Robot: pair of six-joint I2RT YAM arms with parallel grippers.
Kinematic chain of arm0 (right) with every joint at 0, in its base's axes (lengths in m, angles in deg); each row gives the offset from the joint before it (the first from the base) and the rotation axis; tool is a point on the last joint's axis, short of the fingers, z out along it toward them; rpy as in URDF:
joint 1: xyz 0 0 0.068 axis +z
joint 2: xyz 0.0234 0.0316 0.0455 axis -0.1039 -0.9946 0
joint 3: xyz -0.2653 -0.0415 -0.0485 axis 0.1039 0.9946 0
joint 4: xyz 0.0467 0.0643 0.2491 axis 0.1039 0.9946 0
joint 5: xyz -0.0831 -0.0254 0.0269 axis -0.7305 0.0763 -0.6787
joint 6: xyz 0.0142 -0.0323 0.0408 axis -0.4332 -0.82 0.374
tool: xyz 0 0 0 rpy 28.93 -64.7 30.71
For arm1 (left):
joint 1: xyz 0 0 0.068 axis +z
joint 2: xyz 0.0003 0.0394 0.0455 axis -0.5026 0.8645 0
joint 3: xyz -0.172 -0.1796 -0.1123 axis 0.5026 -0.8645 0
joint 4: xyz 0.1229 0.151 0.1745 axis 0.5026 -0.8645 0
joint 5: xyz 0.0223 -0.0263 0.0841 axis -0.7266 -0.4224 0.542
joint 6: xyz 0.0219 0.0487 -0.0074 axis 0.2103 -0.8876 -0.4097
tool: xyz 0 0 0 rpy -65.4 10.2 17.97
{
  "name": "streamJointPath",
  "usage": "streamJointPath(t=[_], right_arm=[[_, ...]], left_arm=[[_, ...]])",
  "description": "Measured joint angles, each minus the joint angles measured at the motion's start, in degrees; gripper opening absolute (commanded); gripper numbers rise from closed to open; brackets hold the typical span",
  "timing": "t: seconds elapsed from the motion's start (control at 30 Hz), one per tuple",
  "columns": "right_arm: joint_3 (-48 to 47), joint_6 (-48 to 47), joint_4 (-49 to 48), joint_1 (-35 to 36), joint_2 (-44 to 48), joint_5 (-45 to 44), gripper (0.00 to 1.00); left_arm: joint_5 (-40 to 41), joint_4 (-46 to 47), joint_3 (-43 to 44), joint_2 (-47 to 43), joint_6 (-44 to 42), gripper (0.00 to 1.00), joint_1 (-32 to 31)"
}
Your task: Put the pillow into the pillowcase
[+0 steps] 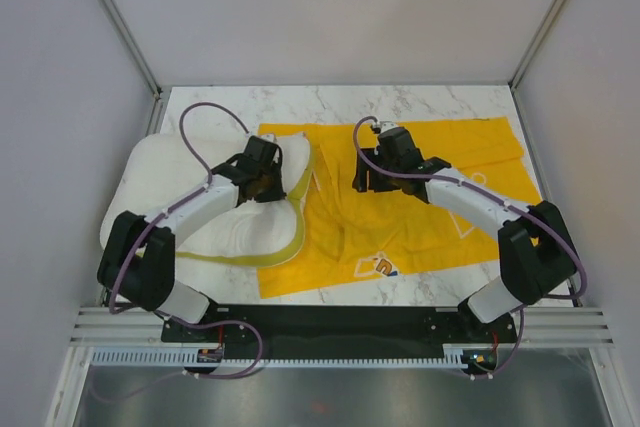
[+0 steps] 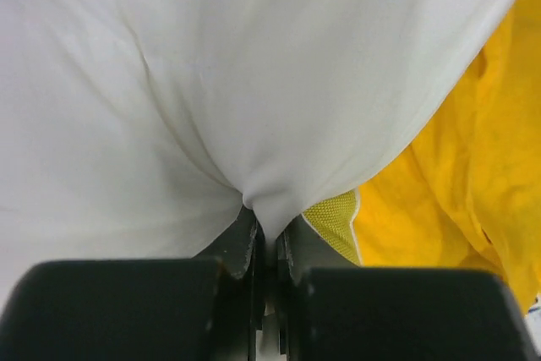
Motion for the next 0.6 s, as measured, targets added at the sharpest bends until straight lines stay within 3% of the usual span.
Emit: streamJointPath(t=[0.13,0.6], right_arm=[[-1.42,0.35,-0.50,4.28,-4.48,-0.90,0.60],[-6.29,0.98,-3.48,13.75,-13.31,-2.71,0.55]], left_arm=[[2.12,-1.09,-2.01,-4.90,-0.15,0.02,4.48],[2.89,-6.97,-0.94,-12.63,-0.15,0.02,3.82]])
